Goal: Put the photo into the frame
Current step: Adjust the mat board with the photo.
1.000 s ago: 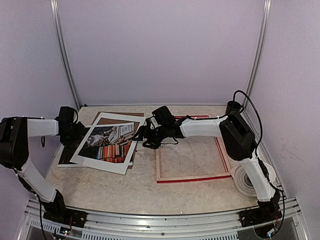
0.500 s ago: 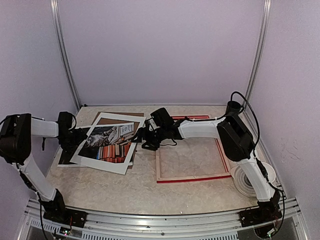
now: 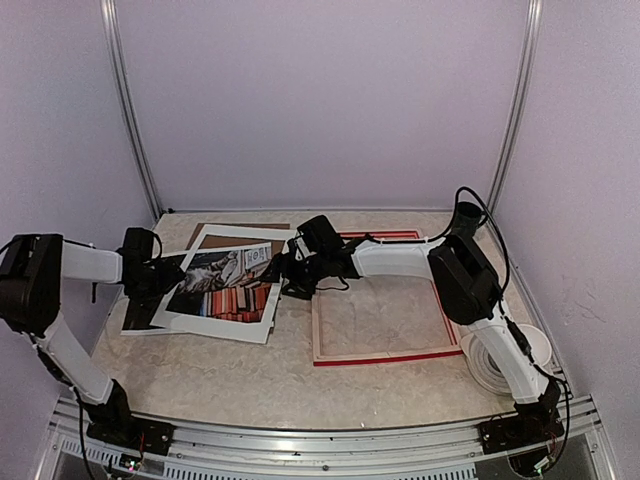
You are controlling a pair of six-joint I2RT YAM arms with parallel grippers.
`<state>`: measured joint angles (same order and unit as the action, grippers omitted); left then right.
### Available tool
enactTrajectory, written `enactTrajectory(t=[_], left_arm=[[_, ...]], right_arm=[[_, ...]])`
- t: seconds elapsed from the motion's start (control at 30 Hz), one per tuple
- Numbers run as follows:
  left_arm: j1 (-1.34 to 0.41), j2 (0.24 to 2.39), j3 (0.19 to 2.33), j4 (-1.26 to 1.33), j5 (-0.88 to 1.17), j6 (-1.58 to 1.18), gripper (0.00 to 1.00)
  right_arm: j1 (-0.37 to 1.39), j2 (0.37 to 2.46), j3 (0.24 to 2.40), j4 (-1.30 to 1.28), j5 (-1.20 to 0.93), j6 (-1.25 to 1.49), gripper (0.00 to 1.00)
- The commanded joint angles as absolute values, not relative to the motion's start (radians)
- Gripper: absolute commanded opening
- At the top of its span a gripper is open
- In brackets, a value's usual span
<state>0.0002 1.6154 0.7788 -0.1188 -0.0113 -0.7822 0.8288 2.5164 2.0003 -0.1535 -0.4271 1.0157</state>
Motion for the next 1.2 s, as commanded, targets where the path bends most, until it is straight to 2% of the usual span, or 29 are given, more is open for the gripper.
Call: enactTrajectory(t=[0.0,0.23,0.4,0.53,0.8,1.17], left_arm=[[-0.046,1.604,0.731,-0.11,0.025,-0.822,0.99],[-0.066,1.545,0.7,-0.1,0.009,-0.841,0.99],[-0.077,1.517,0.684,-0.086,0.004,-0.845,0.99],[-0.092,1.492,0.638,-0.03,0.049,-0.892,0.99],[-0.133,1.446,0.65,-0.037,0.003,-0.895,0.99],[-0.163,1.438,0.622,-0.022,-0.01,-0.891,0.99]], right_arm=[[0.819,2.561,2.036,-0.172,-0.382,1.049,0.78],[0.808,2.522,1.959,-0.086,-0.381,1.101,0.77],[0.79,2.445,1.762,0.156,-0.413,1.194,0.73],[0.785,2.45,1.756,0.215,-0.436,1.202,0.73],[0.79,2.386,1.716,0.204,-0.413,1.174,0.71],[0.793,2.366,1.648,0.338,-0.465,1.208,0.71]])
